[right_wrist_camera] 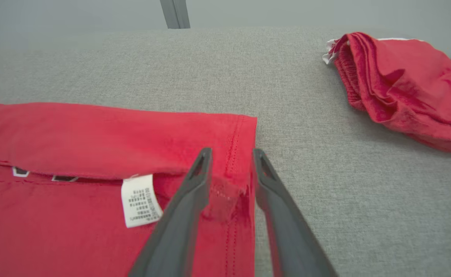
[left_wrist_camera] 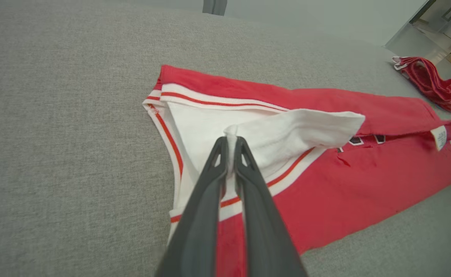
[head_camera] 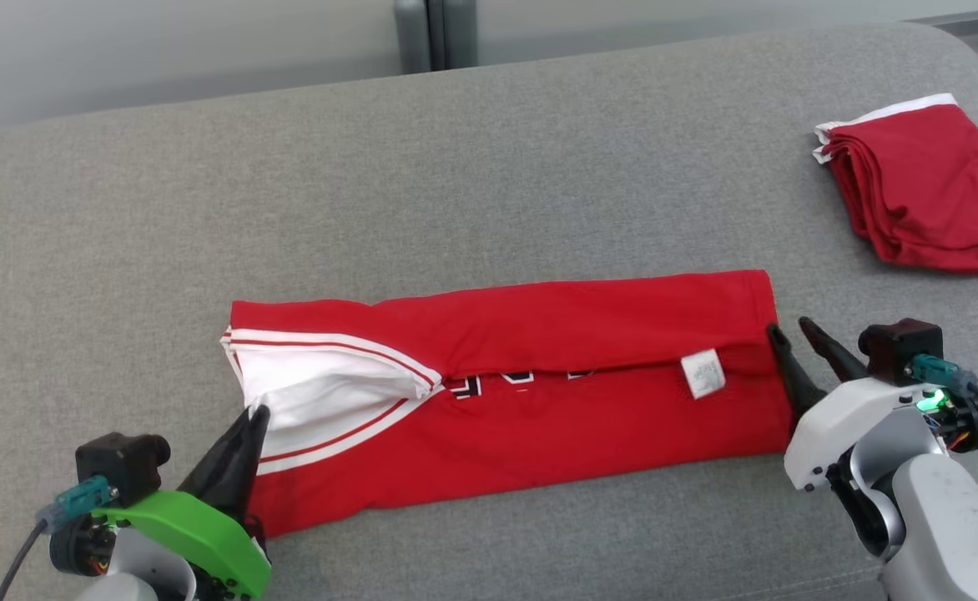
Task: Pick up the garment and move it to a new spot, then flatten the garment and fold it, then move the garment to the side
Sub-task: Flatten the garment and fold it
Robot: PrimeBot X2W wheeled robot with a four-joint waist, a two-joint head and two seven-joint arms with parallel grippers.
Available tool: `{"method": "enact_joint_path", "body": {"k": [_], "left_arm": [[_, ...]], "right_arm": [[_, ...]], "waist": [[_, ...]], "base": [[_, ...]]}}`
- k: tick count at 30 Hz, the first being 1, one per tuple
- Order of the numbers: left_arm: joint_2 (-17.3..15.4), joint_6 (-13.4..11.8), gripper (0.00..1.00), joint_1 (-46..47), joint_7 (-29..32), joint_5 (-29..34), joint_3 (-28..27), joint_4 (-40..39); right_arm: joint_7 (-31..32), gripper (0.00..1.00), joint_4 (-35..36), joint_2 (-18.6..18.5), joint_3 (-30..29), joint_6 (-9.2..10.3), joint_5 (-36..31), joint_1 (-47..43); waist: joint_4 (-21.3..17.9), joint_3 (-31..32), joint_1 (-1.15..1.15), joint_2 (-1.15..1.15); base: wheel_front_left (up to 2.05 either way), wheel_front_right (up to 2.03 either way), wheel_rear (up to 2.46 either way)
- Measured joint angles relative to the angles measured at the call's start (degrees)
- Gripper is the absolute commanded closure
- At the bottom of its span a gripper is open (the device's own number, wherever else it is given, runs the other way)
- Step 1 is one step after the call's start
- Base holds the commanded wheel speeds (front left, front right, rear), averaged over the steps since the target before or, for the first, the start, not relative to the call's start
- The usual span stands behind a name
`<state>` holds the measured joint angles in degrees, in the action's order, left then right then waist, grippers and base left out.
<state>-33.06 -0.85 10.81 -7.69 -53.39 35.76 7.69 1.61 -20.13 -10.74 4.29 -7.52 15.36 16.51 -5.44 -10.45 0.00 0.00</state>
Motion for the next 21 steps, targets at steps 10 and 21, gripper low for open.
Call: {"method": "enact_joint_path", "body": {"k": [10,21], "left_arm": [[4.27,-2.79,0.00,-1.51,-6.55,3.87,-1.80,3.19],[10.62,-4.46,0.00,-3.82,-7.28,9.16,-8.87,1.63]], "right_arm": [[-3.52,0.00,1.71,4.72,-7.44,0.00,-2.94,-4.45],[-5.59,0.00,-2.69,7.27,-11.12,0.00,-6.91,-4.97]], "waist": [[0.10,1.58,0.00,0.00],[1.52,1.72,0.00,0.00]], "base": [[0.00,0.00,0.00],[0.00,0.00,0.00]]}}
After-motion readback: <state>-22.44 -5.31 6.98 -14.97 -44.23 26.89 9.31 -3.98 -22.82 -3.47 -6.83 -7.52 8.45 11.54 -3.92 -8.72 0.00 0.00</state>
